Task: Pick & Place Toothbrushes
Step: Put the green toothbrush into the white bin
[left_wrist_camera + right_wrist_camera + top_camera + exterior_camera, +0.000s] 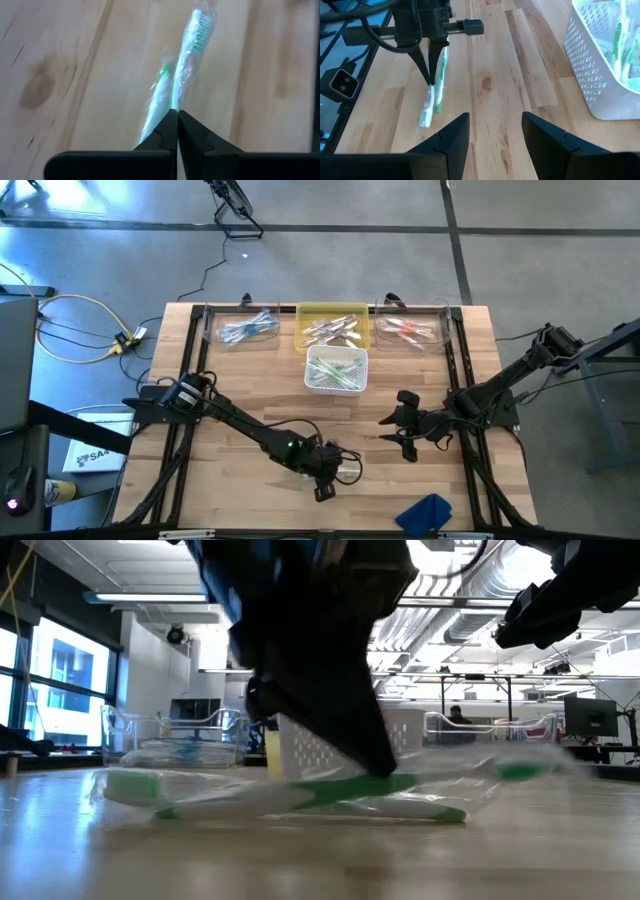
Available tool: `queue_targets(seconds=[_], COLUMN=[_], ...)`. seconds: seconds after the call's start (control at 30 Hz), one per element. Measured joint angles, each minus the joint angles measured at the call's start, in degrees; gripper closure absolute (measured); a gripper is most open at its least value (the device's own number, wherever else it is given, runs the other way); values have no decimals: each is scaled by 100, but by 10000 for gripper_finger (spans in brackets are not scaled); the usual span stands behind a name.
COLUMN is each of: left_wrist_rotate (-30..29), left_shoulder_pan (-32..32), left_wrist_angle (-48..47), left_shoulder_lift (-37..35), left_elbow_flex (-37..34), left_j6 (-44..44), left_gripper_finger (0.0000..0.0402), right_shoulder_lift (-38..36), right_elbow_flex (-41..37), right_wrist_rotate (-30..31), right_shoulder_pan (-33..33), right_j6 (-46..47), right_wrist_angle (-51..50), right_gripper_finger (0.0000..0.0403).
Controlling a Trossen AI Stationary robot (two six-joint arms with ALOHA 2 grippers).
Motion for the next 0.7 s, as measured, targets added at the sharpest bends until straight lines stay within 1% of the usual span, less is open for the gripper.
queue_targets(seconds=[0.17, 0.33, 0.47, 0.57, 0.6, 0.7], left_wrist_rotate=[-3, -176, -327, -615, -776, -1284], left_shoulder_pan=[0, 0, 35, 117, 158, 325], left_wrist_angle=[474, 341, -133, -948, -1183, -2272], left_shoulder_lift=[-97, -349, -465, -566, -567, -570], left_elbow_flex=[3, 93, 560, 1169, 1407, 2109], left_j6=[346, 675, 1226, 1754, 1913, 2394], left_gripper_finger=[401, 401, 401, 401, 401, 401], right_shoulder_lift=[0, 1, 2, 2, 2, 2], right_elbow_flex=[0, 0, 0, 0, 0, 0], right_wrist_rotate=[-395, -858, -1124, -1158, -1158, -1158], right_shoulder_pan=[-1, -1, 0, -1, -1, -1], right_j6=[-6, -9, -8, -7, -7, -7], right_wrist_angle=[-2, -81, -178, -168, -162, -144], right_gripper_finger=[229, 229, 229, 229, 229, 229])
